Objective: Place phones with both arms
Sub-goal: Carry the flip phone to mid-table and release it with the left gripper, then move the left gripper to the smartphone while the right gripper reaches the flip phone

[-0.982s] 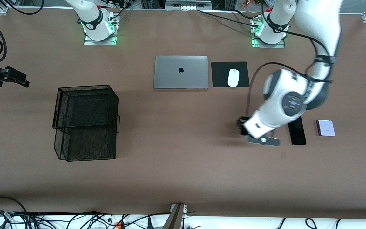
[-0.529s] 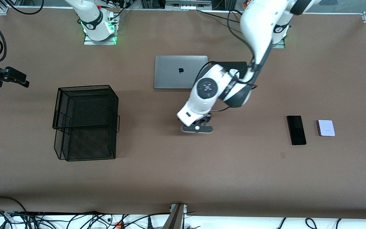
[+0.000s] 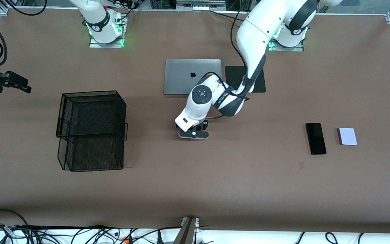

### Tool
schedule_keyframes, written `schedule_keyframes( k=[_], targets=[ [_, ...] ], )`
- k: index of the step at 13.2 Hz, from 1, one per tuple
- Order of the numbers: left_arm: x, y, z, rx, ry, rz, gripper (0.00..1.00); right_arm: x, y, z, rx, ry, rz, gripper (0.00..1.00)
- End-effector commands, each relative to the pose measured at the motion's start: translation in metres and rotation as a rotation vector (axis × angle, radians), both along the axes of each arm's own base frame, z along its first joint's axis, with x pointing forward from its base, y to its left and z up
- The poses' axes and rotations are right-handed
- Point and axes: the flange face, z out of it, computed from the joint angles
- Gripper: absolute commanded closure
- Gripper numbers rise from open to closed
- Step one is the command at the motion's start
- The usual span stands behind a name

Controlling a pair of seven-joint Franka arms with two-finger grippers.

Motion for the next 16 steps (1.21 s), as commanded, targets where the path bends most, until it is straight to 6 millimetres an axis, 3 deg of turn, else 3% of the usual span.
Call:
schedule_keyframes(
  k=[1,3,4,5,7,9,11,13,15,16],
  targets=[
    [0.009,-0.003,0.02,-0.012,-0.025,0.009,0.0,-0.002,0.0,0.002,-0.003,0.005,0.012,0.0],
    [0.018,0.011,0.046,0.008,-0.004,0.03,0.0,-0.002,0.001,0.002,-0.003,0.005,0.013,0.0],
    [0.029,0.029,0.067,0.041,0.021,0.047,0.0,-0.002,0.002,0.002,-0.001,0.008,0.015,0.0],
    [0.046,0.058,0.094,0.076,0.036,0.079,0.0,-0.002,0.003,0.001,-0.001,0.009,0.018,0.0],
    [0.077,0.123,0.139,0.135,0.065,0.142,0.0,0.007,0.037,-0.011,0.002,0.018,0.063,0.0],
    [0.102,0.195,0.17,0.174,0.109,0.119,0.0,0.014,0.086,-0.029,-0.004,0.04,0.129,0.0],
    [0.124,0.279,0.183,0.284,0.14,0.087,0.0,0.021,0.139,-0.045,-0.007,0.026,0.083,0.0],
    [0.133,0.345,0.183,0.336,0.162,0.031,0.0,0.021,0.207,-0.062,-0.01,-0.003,0.043,0.0],
    [0.126,0.406,0.166,0.329,0.207,0.046,0.0,0.017,0.301,-0.089,0.012,-0.033,0.012,0.0],
    [0.122,0.425,0.156,0.322,0.19,0.023,0.0,0.009,0.352,-0.103,0.01,-0.044,0.02,0.0]
  ],
)
